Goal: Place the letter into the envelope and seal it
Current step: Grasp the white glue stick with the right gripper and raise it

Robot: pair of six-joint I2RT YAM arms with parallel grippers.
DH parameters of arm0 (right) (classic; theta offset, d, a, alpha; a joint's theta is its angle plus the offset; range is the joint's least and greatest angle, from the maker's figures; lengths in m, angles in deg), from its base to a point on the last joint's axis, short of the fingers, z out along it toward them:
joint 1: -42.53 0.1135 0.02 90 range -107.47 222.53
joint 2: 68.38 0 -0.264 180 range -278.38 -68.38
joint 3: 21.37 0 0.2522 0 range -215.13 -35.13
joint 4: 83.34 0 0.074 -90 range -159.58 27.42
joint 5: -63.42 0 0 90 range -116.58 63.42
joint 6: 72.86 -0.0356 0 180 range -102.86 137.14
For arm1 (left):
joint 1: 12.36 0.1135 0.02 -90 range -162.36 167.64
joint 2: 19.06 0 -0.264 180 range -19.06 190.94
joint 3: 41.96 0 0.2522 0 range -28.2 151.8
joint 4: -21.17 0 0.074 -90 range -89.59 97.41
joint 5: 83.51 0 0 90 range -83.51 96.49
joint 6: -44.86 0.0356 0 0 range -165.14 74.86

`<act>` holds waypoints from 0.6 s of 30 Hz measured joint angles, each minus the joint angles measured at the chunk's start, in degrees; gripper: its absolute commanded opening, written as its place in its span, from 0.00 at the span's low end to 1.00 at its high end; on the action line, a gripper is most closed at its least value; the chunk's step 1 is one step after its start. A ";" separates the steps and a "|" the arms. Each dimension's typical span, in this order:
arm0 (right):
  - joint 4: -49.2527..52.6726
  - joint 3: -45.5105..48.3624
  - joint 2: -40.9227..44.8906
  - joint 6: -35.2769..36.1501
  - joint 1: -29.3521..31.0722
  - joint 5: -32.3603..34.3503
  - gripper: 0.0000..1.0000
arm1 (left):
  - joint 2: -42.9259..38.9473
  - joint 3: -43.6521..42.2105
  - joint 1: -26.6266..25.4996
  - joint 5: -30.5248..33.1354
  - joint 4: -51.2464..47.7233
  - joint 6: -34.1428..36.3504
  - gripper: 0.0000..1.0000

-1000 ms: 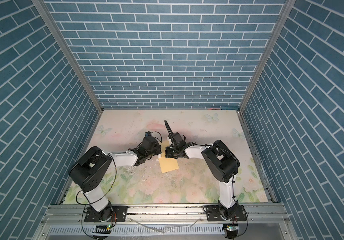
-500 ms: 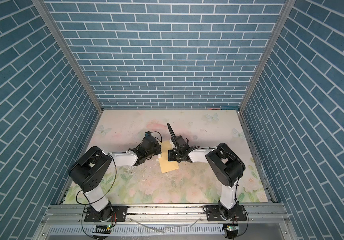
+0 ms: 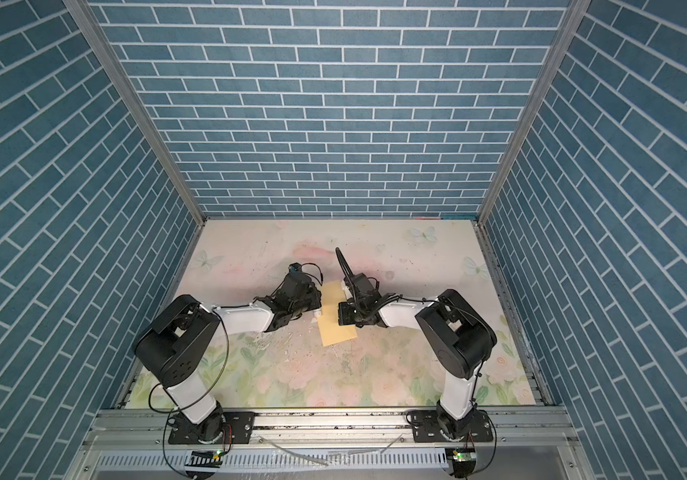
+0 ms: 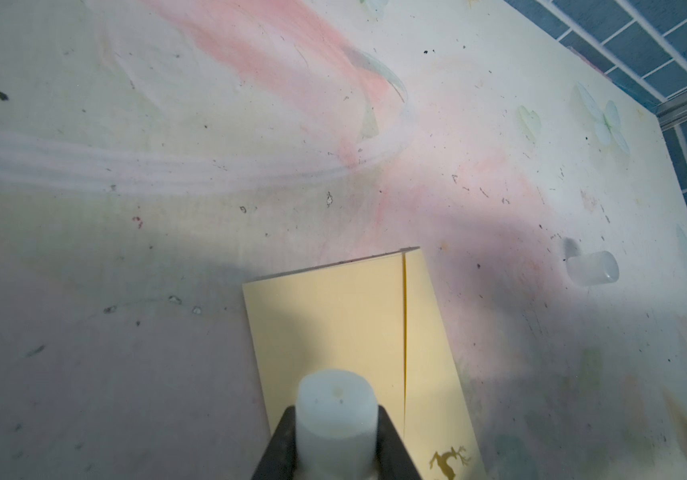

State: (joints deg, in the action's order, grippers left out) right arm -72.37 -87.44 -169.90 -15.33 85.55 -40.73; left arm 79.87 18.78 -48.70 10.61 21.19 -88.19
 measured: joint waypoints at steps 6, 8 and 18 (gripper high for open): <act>-1.36 0.11 11.93 1.90 0.00 1.81 0.14 | -6.45 1.11 0.00 -0.52 -3.58 0.48 0.00; -2.80 0.68 15.89 2.97 0.00 2.60 0.17 | -9.07 1.75 0.00 -0.72 -3.93 0.61 0.00; -5.86 8.79 31.06 7.72 -0.46 6.08 0.60 | -20.00 2.19 0.00 -3.41 -4.37 1.75 0.00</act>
State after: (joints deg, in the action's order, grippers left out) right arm -78.23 -78.66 -138.84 -7.61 85.09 -34.65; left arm 59.88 20.97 -48.70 7.20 16.82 -86.44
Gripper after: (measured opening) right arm 0.557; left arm 0.279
